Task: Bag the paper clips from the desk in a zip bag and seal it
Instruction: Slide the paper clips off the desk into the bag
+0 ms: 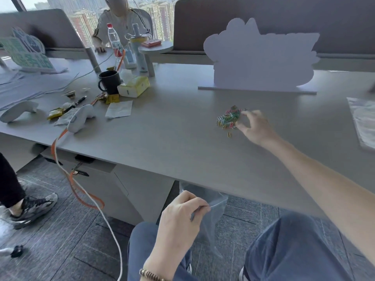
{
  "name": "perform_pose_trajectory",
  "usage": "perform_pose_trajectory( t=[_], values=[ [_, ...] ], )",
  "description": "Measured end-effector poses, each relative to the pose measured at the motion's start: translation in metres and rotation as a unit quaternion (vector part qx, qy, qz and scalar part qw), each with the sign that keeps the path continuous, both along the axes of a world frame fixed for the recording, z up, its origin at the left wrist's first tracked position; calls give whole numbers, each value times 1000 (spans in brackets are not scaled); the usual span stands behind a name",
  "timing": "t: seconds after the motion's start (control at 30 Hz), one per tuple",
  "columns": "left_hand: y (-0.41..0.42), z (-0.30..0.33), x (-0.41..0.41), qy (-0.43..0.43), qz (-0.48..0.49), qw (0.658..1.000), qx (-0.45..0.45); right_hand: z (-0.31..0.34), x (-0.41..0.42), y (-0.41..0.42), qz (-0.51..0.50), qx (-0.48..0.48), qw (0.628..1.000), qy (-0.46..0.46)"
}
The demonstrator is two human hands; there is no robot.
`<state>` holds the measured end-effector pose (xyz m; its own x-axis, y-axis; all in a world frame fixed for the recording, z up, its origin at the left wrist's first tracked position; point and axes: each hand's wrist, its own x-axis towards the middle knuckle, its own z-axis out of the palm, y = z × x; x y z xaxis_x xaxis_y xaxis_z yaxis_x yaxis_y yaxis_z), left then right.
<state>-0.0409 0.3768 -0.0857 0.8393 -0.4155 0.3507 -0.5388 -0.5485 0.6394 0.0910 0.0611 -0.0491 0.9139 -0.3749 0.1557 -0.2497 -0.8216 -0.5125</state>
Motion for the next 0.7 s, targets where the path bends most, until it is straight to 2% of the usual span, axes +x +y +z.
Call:
perform_pose_trajectory(
  t=[0.23, 0.43, 0.7],
  values=[
    [-16, 1, -2, 4, -20, 1000, 11, -1, 42, -20, -13, -37, 996, 79],
    [-24, -2, 2, -9, -22, 999, 27, 0, 81, -15, 63, -39, 990, 116],
    [-26, -1, 9, -18, -24, 999, 20, 1, 92, -2, 172, 60, 980, 82]
  ],
)
